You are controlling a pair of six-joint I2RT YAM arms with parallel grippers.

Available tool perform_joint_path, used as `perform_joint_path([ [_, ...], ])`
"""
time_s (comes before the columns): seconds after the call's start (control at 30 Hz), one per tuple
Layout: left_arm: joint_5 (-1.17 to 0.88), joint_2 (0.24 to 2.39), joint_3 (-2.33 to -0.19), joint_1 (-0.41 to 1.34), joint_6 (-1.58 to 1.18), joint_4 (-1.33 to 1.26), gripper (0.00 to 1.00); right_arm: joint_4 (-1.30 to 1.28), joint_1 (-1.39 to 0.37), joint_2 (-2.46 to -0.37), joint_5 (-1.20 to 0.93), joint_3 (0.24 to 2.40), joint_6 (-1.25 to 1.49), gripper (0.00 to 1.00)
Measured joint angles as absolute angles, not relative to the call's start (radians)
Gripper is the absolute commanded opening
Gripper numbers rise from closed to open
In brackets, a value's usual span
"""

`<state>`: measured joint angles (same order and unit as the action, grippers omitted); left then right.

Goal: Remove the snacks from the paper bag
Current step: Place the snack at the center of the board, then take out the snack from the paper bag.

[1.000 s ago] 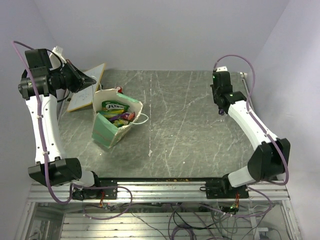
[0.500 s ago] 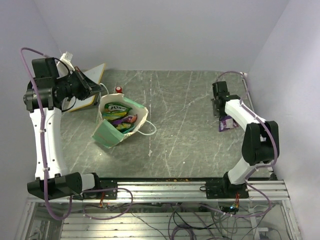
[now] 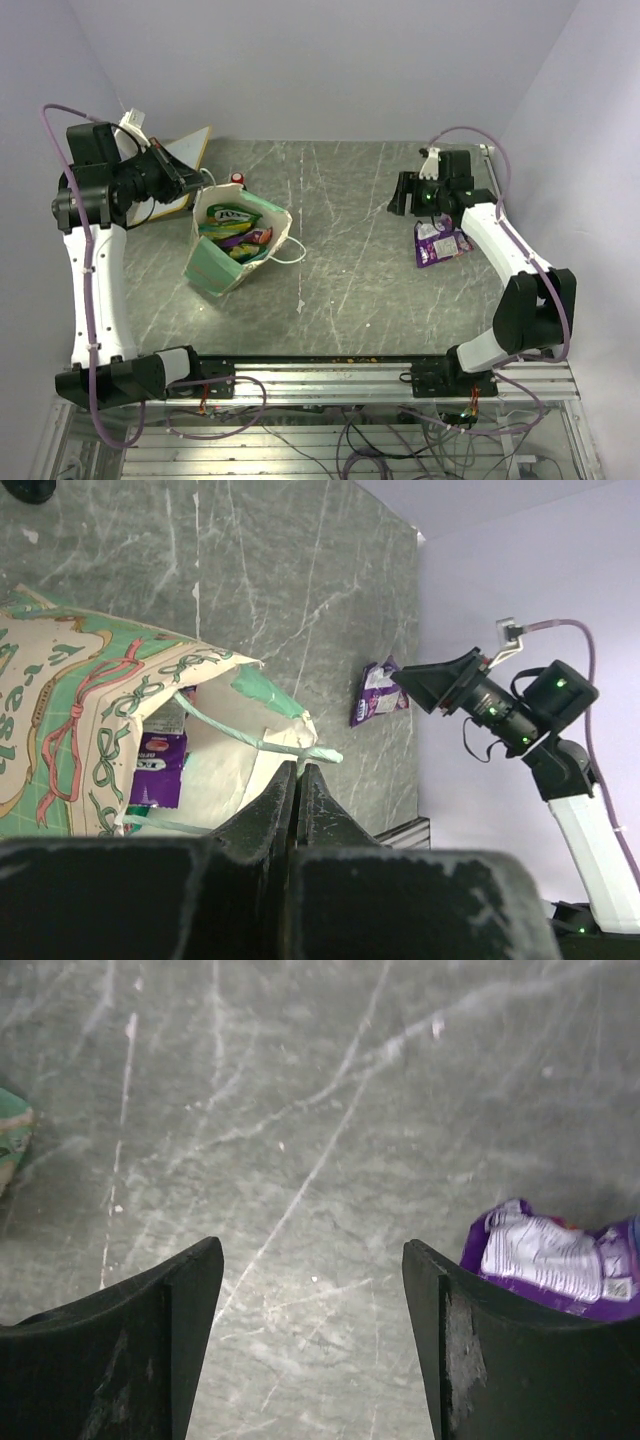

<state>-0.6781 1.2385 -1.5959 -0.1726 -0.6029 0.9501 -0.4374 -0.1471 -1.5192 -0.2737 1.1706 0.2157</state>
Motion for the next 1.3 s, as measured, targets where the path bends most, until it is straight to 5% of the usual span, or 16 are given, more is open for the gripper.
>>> perform_joint_path([
  [0.63,-0.689,1.135,-1.392,-0.173,-0.739,0.746,0.07,-0.227,-0.678,-1.634,-0.469,1.5,0.139,0.67],
  [1.3,-0.706,1.187,-1.458,-0.172,-0.722,0.773,0.07,-0.327,-0.956,-1.888,-0.482,1.728,-0.719,0.53],
])
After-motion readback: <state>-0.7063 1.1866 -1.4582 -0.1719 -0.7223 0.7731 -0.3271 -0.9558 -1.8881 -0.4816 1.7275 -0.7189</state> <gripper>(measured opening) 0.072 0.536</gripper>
